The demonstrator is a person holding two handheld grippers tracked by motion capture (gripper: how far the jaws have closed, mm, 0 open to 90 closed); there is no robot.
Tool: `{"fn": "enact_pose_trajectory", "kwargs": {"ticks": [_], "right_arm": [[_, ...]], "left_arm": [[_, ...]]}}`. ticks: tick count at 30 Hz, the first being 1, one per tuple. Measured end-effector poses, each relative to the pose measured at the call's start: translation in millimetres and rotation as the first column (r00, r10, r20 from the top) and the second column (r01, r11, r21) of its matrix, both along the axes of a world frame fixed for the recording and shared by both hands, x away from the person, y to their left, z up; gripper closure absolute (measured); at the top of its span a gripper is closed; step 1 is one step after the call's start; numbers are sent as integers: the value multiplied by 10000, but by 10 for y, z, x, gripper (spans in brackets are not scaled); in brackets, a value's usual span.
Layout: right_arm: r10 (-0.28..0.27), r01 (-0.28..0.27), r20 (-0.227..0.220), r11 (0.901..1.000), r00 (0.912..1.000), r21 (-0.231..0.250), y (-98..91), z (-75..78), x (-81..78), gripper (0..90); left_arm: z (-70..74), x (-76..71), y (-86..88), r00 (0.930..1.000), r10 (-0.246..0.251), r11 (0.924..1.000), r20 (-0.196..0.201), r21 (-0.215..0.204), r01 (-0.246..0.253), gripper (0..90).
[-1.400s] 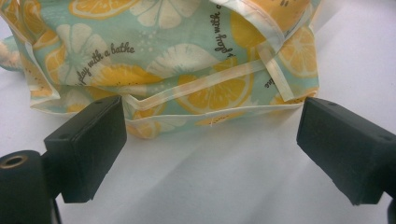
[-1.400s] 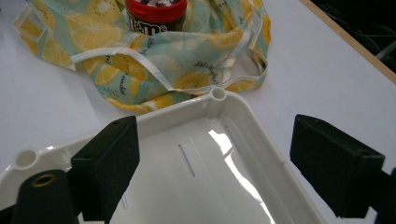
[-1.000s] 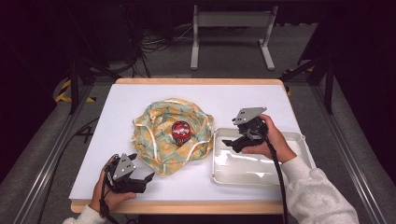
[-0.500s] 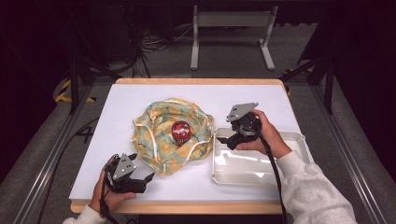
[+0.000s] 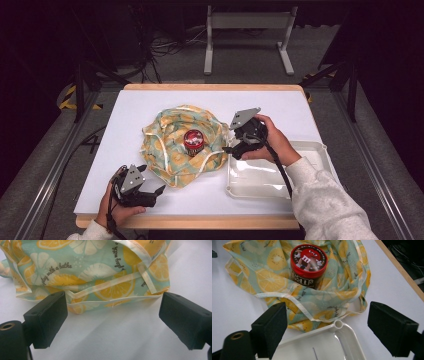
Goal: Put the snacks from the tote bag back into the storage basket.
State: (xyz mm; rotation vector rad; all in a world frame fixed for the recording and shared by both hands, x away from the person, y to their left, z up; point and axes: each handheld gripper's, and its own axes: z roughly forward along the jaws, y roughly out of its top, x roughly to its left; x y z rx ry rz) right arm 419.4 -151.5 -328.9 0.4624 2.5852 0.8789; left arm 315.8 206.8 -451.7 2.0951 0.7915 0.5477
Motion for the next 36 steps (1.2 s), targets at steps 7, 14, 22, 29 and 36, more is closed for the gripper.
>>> {"fn": "enact_pose_trajectory", "kwargs": {"ticks": [7, 14, 22, 29, 36], "right_arm": [[312, -313, -52, 9995, 9995, -89, 173, 20, 11, 172], [529, -533, -391, 9985, 9978, -101, 353, 0, 48, 172], [670, -683, -729, 9975, 9951, -153, 568, -56, 153, 168], [768, -801, -1151, 9965, 9904, -240, 747, -144, 235, 168], [722, -797, -1434, 9957, 9870, -467, 881, -231, 304, 168]], "left_arm": [[-1, -5, 1, 10000, -7, 10000, -1, 19, 7, 88], [-9, -30, 15, 10000, 26, 10000, 26, 52, -26, 88], [-12, -64, 41, 9999, 136, 9999, 5, 47, -136, 88], [-14, -80, 55, 9999, 136, 9999, 12, 5, -136, 88], [-15, -77, 51, 10000, 59, 10000, 7, 8, -59, 88]]}}
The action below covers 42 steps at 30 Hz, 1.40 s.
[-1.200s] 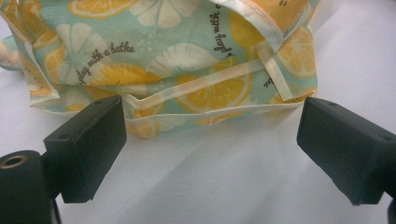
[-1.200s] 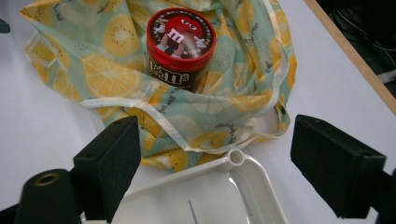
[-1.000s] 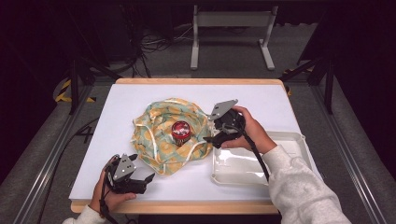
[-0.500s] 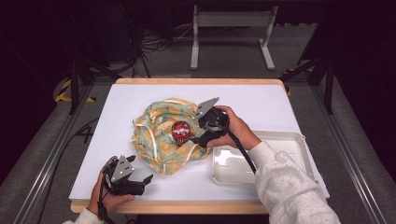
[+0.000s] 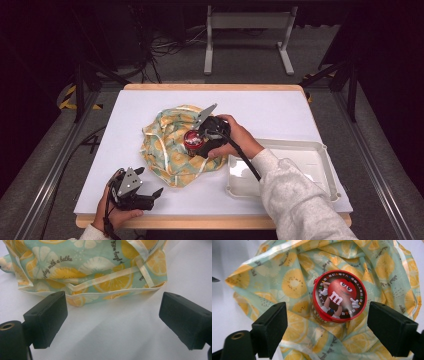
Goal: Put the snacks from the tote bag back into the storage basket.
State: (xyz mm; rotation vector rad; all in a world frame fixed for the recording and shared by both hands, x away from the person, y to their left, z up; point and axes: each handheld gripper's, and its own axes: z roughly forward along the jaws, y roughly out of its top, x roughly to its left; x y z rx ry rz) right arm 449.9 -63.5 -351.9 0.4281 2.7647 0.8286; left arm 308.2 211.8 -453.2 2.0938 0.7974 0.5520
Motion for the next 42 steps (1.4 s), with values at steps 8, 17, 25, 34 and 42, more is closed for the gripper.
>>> {"fn": "enact_pose_trajectory", "kwargs": {"ticks": [8, 17, 25, 34, 42], "right_arm": [[-266, 265, -267, 9996, 9993, -58, 84, -67, 129, 172], [-537, 525, -653, 9984, 9964, -207, 189, -152, 257, 182], [-747, 704, -807, 9960, 9939, -549, 231, -209, 339, 210], [-850, 797, -938, 9951, 9920, -594, 281, -268, 359, 220], [-949, 868, -1193, 9936, 9883, -718, 285, -310, 374, 254]], "left_arm": [[3, -3, 4, 10000, -11, 10000, 15, -57, 11, 86], [5, -6, 22, 10000, -43, 9999, -33, -159, 43, 86], [5, -4, 17, 10000, -55, 9999, -58, -159, 54, 86], [3, -2, 36, 10000, -49, 9995, -3, -296, 49, 84], [2, 0, 39, 10000, -34, 9997, -41, -259, 33, 83]]}}
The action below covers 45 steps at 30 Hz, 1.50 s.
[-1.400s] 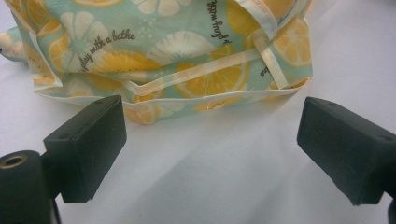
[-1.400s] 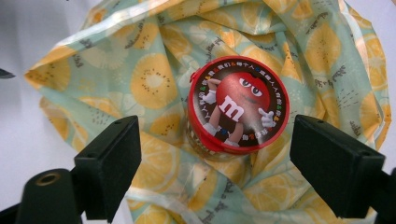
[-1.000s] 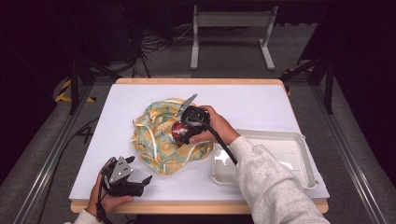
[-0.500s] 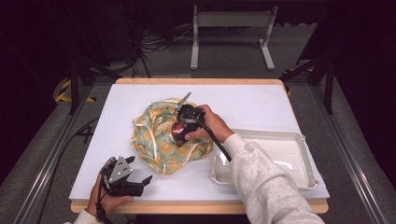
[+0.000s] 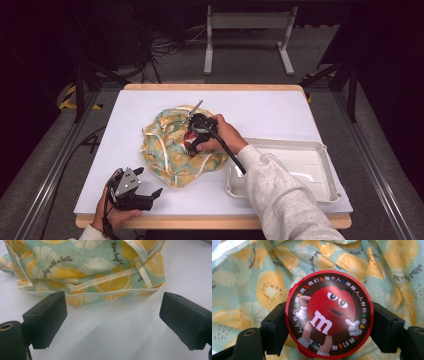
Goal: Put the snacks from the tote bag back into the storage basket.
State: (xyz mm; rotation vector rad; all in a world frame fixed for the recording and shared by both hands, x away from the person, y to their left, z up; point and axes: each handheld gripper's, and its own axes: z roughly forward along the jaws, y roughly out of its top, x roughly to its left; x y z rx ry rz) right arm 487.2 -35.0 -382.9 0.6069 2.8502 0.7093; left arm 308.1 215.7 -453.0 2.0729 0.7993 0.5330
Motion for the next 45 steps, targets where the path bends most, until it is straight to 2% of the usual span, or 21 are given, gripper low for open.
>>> {"fn": "enact_pose_trajectory", "kwargs": {"ticks": [10, 16, 25, 29, 36, 40, 45], "right_arm": [[-143, 142, 373, 9999, 9992, 6, 18, 40, -33, 256], [-76, 61, 732, 9998, 9973, 204, -4, 183, -76, 256], [-168, 118, 1245, 9991, 9921, 408, -58, 490, -195, 256], [-250, 194, 1247, 9987, 9919, 464, -92, 560, -236, 256], [-450, 403, 1430, 9986, 9887, 354, -189, 639, -322, 256], [-504, 431, 1413, 9976, 9887, 545, -315, 707, -392, 256], [-536, 463, 1471, 9975, 9877, 531, -443, 754, -436, 256]], "left_arm": [[0, -1, -6, 10000, 17, 10000, 6, -3, -17, 83], [4, -2, -1, 10000, 34, 10000, -5, -28, -34, 83], [-1, -2, -11, 10000, 16, 10000, -14, 48, -16, 83], [0, -7, -5, 10000, 43, 10000, -16, 73, -43, 83], [-3, -4, -6, 9999, 121, 9999, -1, 84, -121, 83], [-2, -6, -13, 9999, 129, 9998, -12, 122, -129, 82], [-1, 2, -24, 9999, 156, 9997, -31, 176, -155, 82]]}}
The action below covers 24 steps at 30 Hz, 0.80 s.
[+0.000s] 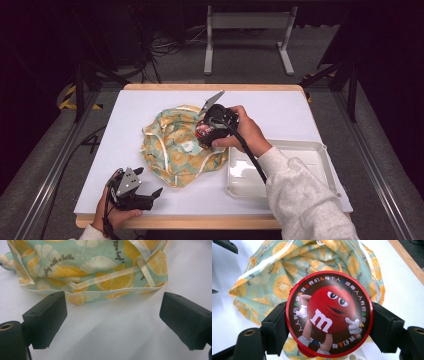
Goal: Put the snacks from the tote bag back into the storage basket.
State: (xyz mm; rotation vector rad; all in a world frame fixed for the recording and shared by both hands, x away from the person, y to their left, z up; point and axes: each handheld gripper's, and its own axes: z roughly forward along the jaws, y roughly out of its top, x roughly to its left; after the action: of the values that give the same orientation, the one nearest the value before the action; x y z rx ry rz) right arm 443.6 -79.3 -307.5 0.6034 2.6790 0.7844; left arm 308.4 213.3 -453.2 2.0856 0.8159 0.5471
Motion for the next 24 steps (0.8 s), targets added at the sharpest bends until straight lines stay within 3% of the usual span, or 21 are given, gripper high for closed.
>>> {"fn": "enact_pose_trajectory", "kwargs": {"ticks": [15, 19, 24], "right_arm": [[-46, 48, 85, 9995, 10000, -325, -415, 40, -159, 256], [-98, 110, 182, 9977, 9998, -668, -523, 28, -214, 256], [-249, 261, 202, 9978, 9995, -605, -809, 17, -353, 256]], "left_arm": [[-2, 22, 26, 9998, 197, 9998, -12, -85, -197, 69], [6, 21, 21, 9998, 219, 9997, 43, -112, -218, 70], [17, 24, 17, 9993, 356, 9992, 119, -159, -354, 71]]}}
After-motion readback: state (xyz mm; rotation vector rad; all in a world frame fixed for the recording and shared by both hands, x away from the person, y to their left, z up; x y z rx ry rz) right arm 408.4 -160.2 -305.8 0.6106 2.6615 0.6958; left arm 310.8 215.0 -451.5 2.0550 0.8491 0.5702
